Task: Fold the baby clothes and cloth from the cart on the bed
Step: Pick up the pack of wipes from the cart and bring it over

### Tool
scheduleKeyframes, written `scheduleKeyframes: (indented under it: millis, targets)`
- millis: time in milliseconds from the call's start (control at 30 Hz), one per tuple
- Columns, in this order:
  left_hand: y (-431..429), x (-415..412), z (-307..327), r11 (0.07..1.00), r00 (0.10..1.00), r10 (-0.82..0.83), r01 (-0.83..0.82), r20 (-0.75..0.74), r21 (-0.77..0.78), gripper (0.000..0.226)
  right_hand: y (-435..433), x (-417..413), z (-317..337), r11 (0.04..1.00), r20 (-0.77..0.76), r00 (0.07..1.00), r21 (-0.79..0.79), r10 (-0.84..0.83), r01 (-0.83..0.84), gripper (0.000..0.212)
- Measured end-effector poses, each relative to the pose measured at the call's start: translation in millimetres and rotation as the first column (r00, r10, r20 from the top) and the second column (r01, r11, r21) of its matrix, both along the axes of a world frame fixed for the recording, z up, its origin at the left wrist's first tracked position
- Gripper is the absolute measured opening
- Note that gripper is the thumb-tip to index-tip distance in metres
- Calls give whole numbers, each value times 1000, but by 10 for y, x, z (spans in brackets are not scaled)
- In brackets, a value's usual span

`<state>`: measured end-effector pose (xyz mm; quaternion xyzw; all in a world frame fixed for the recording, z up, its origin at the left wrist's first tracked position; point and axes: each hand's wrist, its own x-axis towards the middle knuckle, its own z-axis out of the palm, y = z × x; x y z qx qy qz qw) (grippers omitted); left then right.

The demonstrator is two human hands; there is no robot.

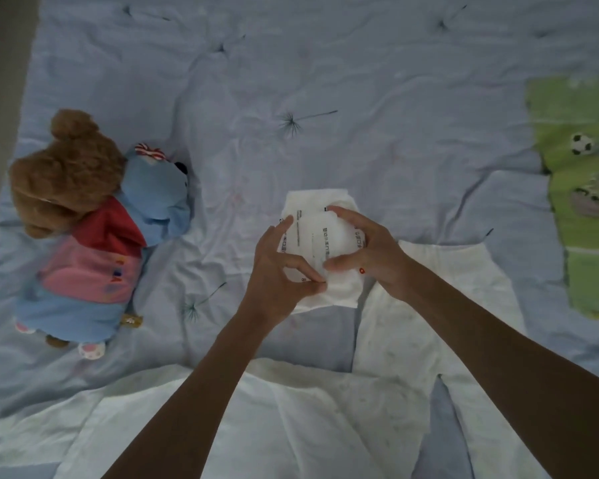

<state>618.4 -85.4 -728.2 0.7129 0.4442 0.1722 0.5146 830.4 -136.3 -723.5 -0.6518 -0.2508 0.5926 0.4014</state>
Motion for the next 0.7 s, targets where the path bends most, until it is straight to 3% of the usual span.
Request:
scheduleKeyframes:
  millis: [300,500,533,633,700]
  targets:
    - [127,56,-616,999,1000,-12,11,10,39,41,118,79,-674,1000,-54,999,0,8,-8,96]
    - [44,31,-747,993,999,-25,30,-47,116,27,59,75,-686,999,-10,999,9,43,-43,98]
    - [43,24,-773,994,999,-9,14,-42,111,30,58,79,-674,999,-12,999,5,53,-53,98]
    - [52,18,-807,998,999,-9,12,-41,69,73,49,93,-655,994,3,994,17,107,-107,98]
    - [60,10,-794,997,997,-27,32,-71,71,57,39,84,-669,991,31,991,24,127,-128,98]
